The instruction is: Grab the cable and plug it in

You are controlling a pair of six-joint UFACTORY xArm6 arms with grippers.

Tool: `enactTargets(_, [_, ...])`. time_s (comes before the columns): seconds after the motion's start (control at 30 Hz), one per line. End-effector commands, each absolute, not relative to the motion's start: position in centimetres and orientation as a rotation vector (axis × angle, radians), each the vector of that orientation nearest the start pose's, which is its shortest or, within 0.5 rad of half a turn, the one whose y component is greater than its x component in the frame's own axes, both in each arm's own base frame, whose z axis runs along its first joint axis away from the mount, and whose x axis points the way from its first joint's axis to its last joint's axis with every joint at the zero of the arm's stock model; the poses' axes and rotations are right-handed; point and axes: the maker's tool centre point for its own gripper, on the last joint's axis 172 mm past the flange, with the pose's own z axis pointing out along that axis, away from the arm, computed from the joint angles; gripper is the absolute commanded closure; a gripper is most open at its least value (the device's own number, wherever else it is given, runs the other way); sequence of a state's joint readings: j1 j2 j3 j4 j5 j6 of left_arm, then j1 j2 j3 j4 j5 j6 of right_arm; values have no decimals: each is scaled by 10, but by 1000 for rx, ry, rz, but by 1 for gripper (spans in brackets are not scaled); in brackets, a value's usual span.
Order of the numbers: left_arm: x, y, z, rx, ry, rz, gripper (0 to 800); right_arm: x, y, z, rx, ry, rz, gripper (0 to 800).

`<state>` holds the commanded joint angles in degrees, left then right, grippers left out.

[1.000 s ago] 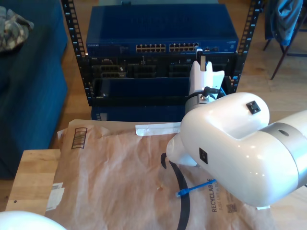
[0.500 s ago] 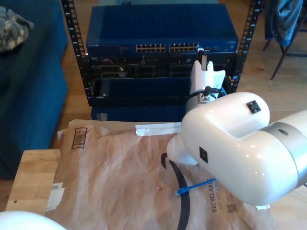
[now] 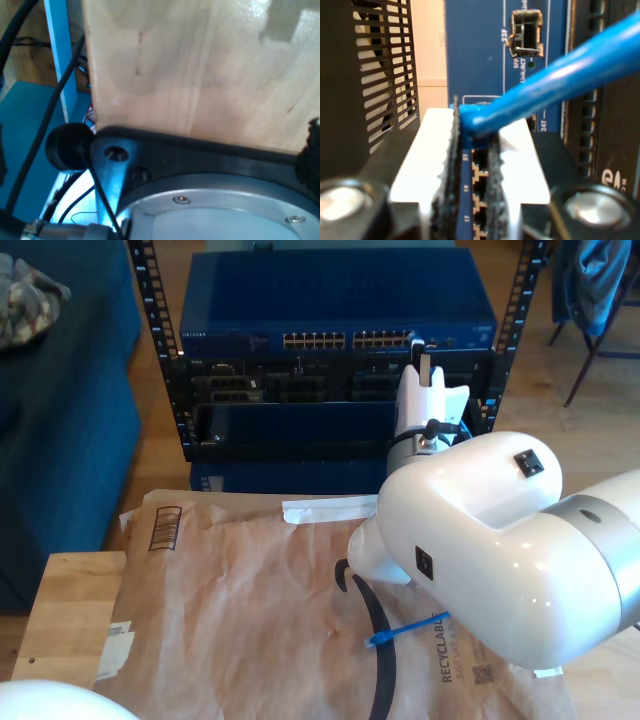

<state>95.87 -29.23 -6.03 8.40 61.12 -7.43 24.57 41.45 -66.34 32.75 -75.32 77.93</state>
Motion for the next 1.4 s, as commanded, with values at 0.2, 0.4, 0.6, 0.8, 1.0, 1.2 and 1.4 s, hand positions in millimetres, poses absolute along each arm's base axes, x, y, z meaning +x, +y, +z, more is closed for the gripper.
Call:
enactTargets(0.2, [-41, 118, 33, 1878, 2143, -580, 0, 658, 136, 271, -1055, 1218, -1339, 799])
enactTargets(0.4, [-41, 118, 33, 1878, 2143, -580, 0, 659, 134, 273, -1048, 1218, -1341, 799])
enactTargets(0.6, [-41, 118, 33, 1878, 2143, -580, 0, 660, 135, 272, -1048, 1218, -1341, 799])
enactTargets(0.8, [-41, 118, 33, 1878, 2143, -580, 0, 659, 136, 272, -1048, 1217, -1339, 799])
enactTargets(1.0, [-41, 118, 33, 1878, 2143, -580, 0, 659, 137, 272, -1047, 1216, -1338, 799])
enactTargets(1.2, [-41, 118, 33, 1878, 2143, -580, 0, 668, 141, 266, -1059, 1226, -1324, 799])
enactTargets(1.4, [-41, 118, 33, 1878, 2143, -580, 0, 674, 140, 266, -1048, 1224, -1325, 799])
